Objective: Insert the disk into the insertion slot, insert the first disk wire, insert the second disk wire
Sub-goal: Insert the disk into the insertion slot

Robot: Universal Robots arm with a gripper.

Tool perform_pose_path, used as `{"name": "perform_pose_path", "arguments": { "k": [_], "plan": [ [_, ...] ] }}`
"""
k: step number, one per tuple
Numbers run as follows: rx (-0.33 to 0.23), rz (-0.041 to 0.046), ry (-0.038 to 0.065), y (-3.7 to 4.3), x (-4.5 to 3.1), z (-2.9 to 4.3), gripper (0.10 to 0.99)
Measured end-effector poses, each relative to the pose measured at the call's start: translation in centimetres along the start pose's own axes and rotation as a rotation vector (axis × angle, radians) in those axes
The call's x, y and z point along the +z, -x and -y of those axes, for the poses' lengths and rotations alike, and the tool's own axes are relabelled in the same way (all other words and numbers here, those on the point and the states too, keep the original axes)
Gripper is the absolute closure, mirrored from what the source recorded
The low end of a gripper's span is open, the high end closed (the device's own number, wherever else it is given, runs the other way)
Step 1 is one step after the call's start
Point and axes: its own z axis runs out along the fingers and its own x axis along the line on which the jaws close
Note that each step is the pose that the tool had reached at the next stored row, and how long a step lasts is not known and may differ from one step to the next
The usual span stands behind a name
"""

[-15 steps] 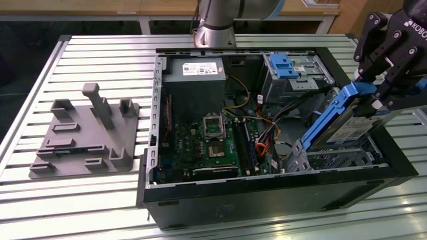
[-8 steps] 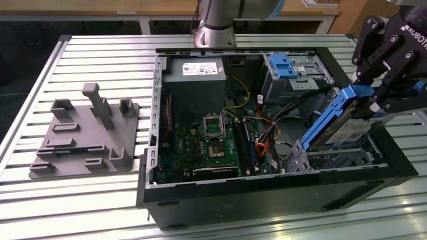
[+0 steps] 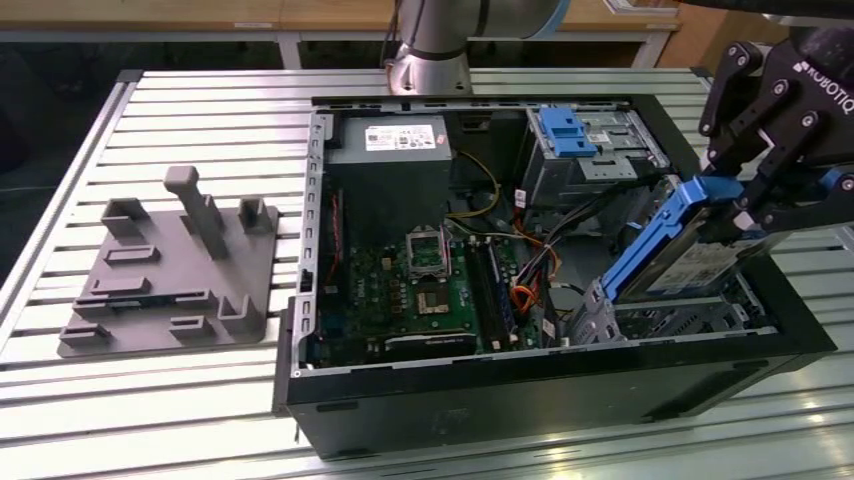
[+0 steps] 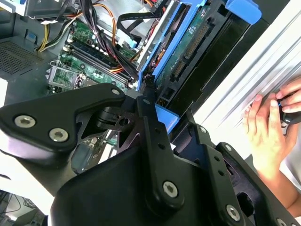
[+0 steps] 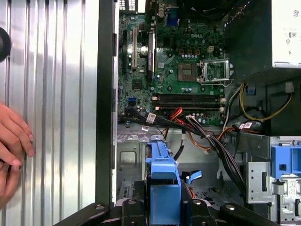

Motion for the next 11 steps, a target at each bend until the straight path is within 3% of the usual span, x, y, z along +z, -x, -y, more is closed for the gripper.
{"name": "perform_pose_path", "arguments": {
  "k": [11],
  "plan": [
    [0.000,0.0000,0.002,-0.12,1.02,0.05,0.725]
  ]
}}
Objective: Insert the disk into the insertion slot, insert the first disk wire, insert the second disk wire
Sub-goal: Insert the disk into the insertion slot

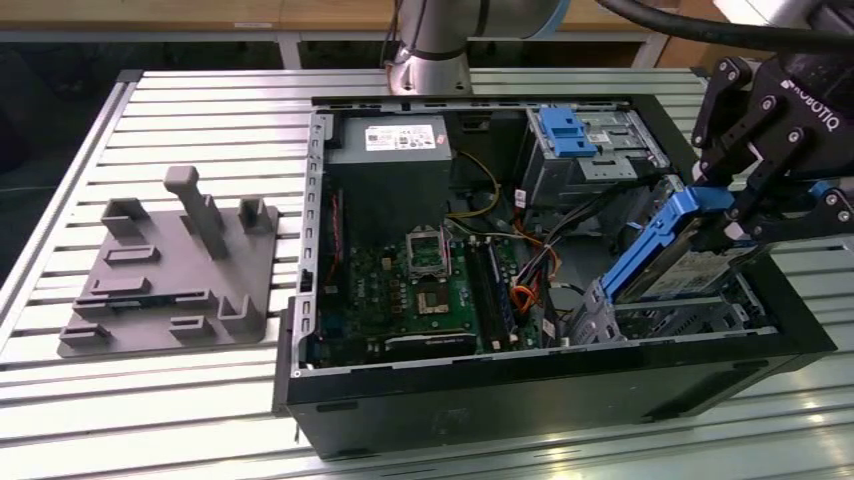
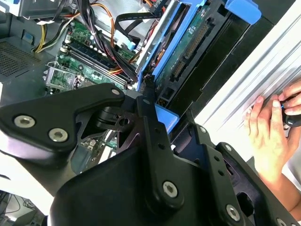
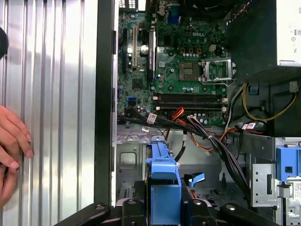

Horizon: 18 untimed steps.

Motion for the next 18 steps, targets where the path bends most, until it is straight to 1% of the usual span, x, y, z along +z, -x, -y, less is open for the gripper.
{"name": "perform_pose_path", "arguments": {
  "k": [3,11,12,13,14,15,16,17,18],
  "plan": [
    [0.000,0.0000,0.000,-0.04,0.39,0.02,0.725],
    [0.000,-0.0002,0.002,-0.15,1.75,0.15,0.725],
    [0.000,-0.0001,0.002,-0.15,1.78,0.15,0.714],
    [0.000,-0.0006,0.002,-0.15,1.76,0.15,0.659],
    [0.000,-0.0004,0.002,-0.15,1.77,0.15,0.659],
    [0.000,-0.0003,0.002,-0.15,1.77,0.15,0.596],
    [0.000,-0.0003,0.002,-0.15,1.77,0.15,0.596],
    [0.000,0.0000,0.002,-0.15,1.78,0.15,0.537],
    [0.000,-0.0001,0.002,-0.15,1.78,0.15,0.537]
  ]
}}
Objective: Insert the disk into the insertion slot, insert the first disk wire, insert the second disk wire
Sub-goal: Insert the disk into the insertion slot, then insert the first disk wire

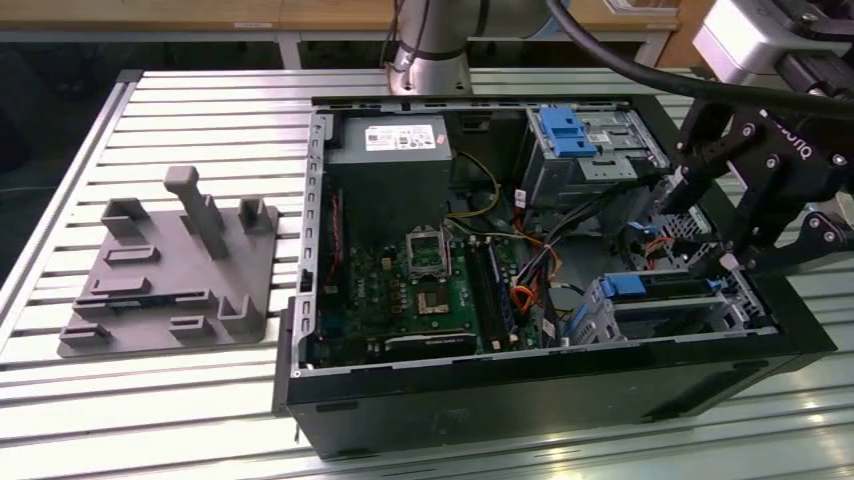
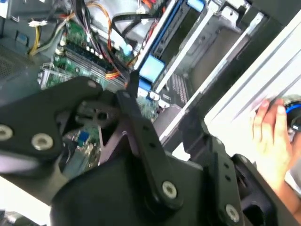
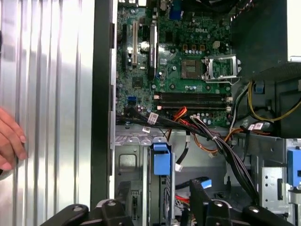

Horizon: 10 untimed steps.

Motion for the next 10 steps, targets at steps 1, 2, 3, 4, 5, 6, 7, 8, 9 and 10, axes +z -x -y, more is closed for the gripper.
{"name": "perform_pose_path", "arguments": {
  "k": [1,2,3,4,5,6,7,8,9,10],
  "plan": [
    [0.000,-0.0001,0.000,0.00,-0.01,0.00,0.475],
    [0.000,-0.0001,0.000,0.00,0.00,0.00,0.475],
    [0.000,0.0000,0.000,0.00,0.00,0.00,0.475],
    [0.000,0.0000,0.000,0.00,0.00,0.00,0.475],
    [0.000,-0.0001,0.000,0.00,0.00,0.00,0.475],
    [0.000,0.0000,0.000,0.00,0.00,0.00,0.475],
    [0.000,-0.0001,0.000,0.00,0.00,0.00,0.475],
    [-0.001,-0.0001,0.000,0.00,0.00,0.00,0.475],
    [-0.001,0.0000,0.000,0.00,0.00,0.00,0.475],
    [-0.001,-0.0001,0.000,0.00,0.00,0.00,0.475]
  ]
}}
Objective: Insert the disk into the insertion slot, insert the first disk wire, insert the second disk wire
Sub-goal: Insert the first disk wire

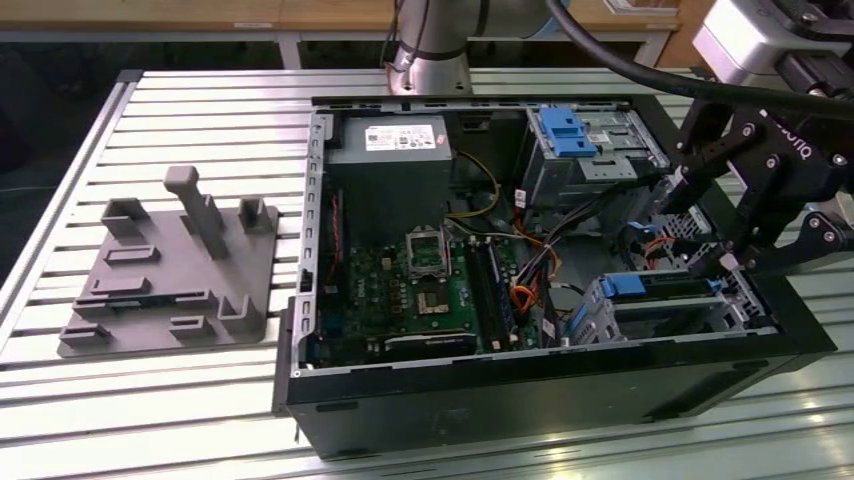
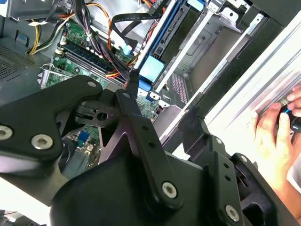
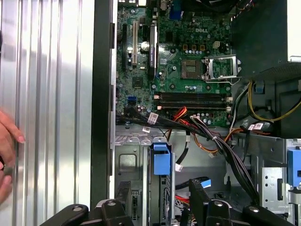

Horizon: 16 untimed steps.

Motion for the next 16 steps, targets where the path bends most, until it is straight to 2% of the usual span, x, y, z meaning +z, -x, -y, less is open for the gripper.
{"name": "perform_pose_path", "arguments": {
  "k": [9,14,15,16],
  "plan": [
    [0.000,0.0004,0.000,0.11,0.03,0.01,0.475],
    [0.000,0.0000,0.000,1.45,0.12,0.36,0.475],
    [0.000,-0.0032,0.000,1.65,0.13,0.51,0.475],
    [0.000,-0.0151,0.001,1.72,0.14,0.64,0.475]
  ]
}}
